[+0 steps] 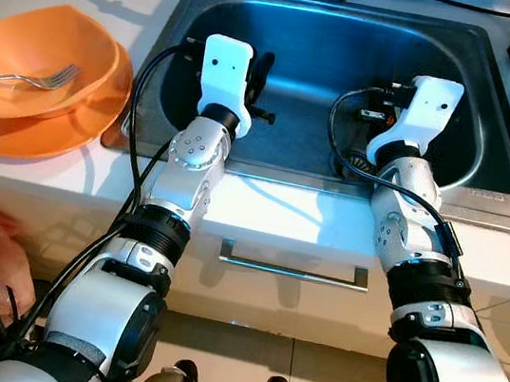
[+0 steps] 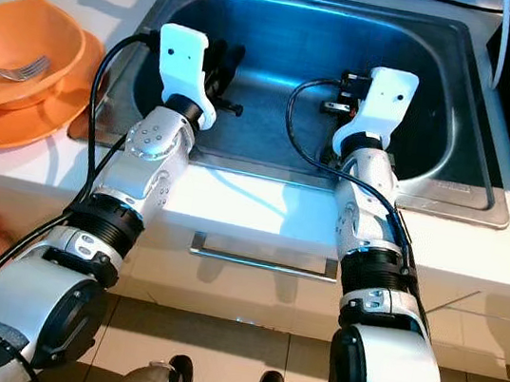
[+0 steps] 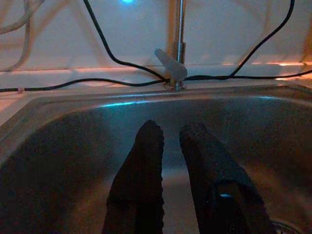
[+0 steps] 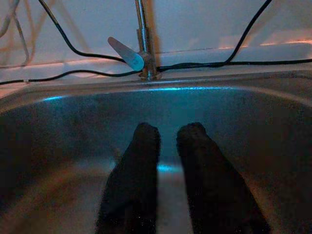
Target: Kitchen organization
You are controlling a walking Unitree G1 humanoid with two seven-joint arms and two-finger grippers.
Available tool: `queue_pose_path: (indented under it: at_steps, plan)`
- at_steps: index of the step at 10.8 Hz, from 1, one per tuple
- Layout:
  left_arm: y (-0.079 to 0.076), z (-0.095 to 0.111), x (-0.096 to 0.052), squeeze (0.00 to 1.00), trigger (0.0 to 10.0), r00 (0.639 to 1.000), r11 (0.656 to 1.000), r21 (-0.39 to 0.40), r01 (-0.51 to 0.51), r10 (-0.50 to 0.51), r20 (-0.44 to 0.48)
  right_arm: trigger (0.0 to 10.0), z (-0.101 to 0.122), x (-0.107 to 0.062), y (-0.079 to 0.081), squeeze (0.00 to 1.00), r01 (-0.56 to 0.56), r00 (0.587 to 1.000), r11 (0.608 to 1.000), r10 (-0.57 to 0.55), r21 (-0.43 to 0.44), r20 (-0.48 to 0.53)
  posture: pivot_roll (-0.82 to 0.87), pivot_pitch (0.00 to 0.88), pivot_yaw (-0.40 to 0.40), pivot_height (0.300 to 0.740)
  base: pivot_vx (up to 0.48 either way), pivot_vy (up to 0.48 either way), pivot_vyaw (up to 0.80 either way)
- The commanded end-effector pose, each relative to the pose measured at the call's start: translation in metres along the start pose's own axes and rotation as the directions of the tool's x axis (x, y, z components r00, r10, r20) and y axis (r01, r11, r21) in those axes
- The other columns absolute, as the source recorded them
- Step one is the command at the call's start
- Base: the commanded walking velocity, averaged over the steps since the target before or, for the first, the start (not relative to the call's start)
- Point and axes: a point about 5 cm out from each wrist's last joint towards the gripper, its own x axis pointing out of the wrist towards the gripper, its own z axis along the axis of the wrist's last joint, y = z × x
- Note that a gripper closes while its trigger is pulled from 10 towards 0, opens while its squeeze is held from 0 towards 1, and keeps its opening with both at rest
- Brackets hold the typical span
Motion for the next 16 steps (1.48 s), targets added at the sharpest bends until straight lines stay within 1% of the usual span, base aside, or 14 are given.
queue_pose_path:
  at_steps: [1, 2, 3, 5, 7, 8, 9, 10, 12, 13, 14, 15, 16]
  plan:
    - [-0.001, 0.003, 0.003, 0.00, 10.0, 1.000, 1.000, -0.008, -0.007, 0.007, 0.013, 10.0, -0.002, 0.000, -0.001, 1.00, -0.008, 1.000, 1.000, 0.008, 0.006, -0.004, 0.07, 0.281, 0.026, 0.740, 0.000, 0.000, 0.00]
    - [0.000, 0.004, 0.003, 0.00, 10.0, 1.000, 1.000, -0.008, -0.008, 0.009, 0.016, 10.0, -0.002, 0.000, 0.000, 1.00, -0.013, 1.000, 1.000, 0.013, 0.003, -0.005, 0.07, 0.280, 0.026, 0.740, 0.000, 0.000, 0.00]
    - [0.001, 0.006, 0.003, 0.00, 10.0, 1.000, 1.000, -0.009, -0.014, 0.014, 0.026, 10.0, -0.002, 0.000, 0.001, 0.00, -0.013, 1.000, 1.000, 0.013, 0.006, 0.002, 0.07, 0.274, 0.027, 0.740, 0.000, 0.000, 0.00]
    - [0.003, 0.008, 0.002, 0.00, 10.0, 0.999, 1.000, -0.010, -0.022, 0.022, 0.039, 10.0, -0.002, -0.001, 0.004, 0.00, -0.021, 1.000, 1.000, 0.021, 0.013, 0.010, 0.08, 0.260, 0.027, 0.740, 0.000, 0.000, 0.00]
    - [0.003, 0.010, -0.004, 0.00, 10.0, 0.997, 0.999, -0.016, -0.034, 0.035, 0.065, 10.0, 0.007, -0.004, 0.006, 0.00, -0.030, 0.997, 0.999, 0.027, 0.042, 0.068, 0.08, 0.240, 0.035, 0.740, 0.000, 0.000, 0.00]
    - [0.004, 0.012, -0.006, 0.00, 10.0, 0.996, 0.999, -0.019, -0.041, 0.042, 0.079, 10.0, 0.014, -0.005, 0.004, 0.00, -0.032, 0.994, 0.998, 0.027, 0.046, 0.104, 0.08, 0.231, 0.037, 0.740, 0.000, 0.000, 0.00]
    - [0.003, 0.022, -0.009, 0.00, 10.0, 0.991, 0.999, 0.004, -0.044, 0.043, 0.126, 10.0, 0.026, -0.005, 0.000, 0.00, -0.021, 0.989, 0.998, 0.013, 0.053, 0.149, 0.09, 0.213, 0.039, 0.740, 0.000, 0.000, 0.00]
    - [0.004, 0.030, -0.011, 0.00, 10.0, 0.986, 0.999, 0.006, -0.052, 0.051, 0.158, 10.0, 0.036, -0.004, -0.001, 0.00, -0.021, 0.984, 0.998, 0.011, 0.054, 0.180, 0.08, 0.190, 0.042, 0.740, 0.000, 0.000, 0.00]
    - [0.008, 0.039, -0.014, 0.00, 10.0, 0.978, 0.997, 0.016, -0.080, 0.075, 0.196, 10.0, 0.053, -0.006, 0.001, 0.00, -0.037, 0.971, 0.997, 0.020, 0.068, 0.239, 0.08, 0.157, 0.043, 0.740, 0.000, 0.000, 0.00]
    - [0.011, 0.045, -0.017, 0.00, 10.0, 0.973, 0.995, 0.014, -0.097, 0.092, 0.210, 10.0, 0.058, -0.009, 0.002, 0.00, -0.040, 0.966, 0.994, 0.014, 0.097, 0.257, 0.08, 0.147, 0.042, 0.740, 0.000, 0.000, 0.00]
    - [0.014, 0.048, -0.021, 0.00, 10.0, 0.972, 0.995, 0.008, -0.099, 0.095, 0.214, 10.0, 0.054, -0.014, 0.002, 0.00, -0.047, 0.969, 0.994, 0.021, 0.100, 0.246, 0.08, 0.144, 0.038, 0.740, 0.000, 0.000, 0.00]
    - [0.016, 0.049, -0.022, 0.00, 10.0, 0.972, 0.995, 0.009, -0.100, 0.096, 0.213, 10.0, 0.052, -0.015, 0.002, 0.00, -0.045, 0.971, 0.994, 0.019, 0.101, 0.238, 0.09, 0.147, 0.036, 0.740, 0.000, 0.000, 0.00]
    - [0.020, 0.053, -0.026, 0.00, 10.0, 0.970, 0.994, 0.020, -0.112, 0.105, 0.221, 10.0, 0.048, -0.018, 0.000, 0.00, -0.035, 0.975, 0.993, 0.010, 0.109, 0.223, 0.09, 0.144, 0.036, 0.740, 0.000, 0.000, 0.00]
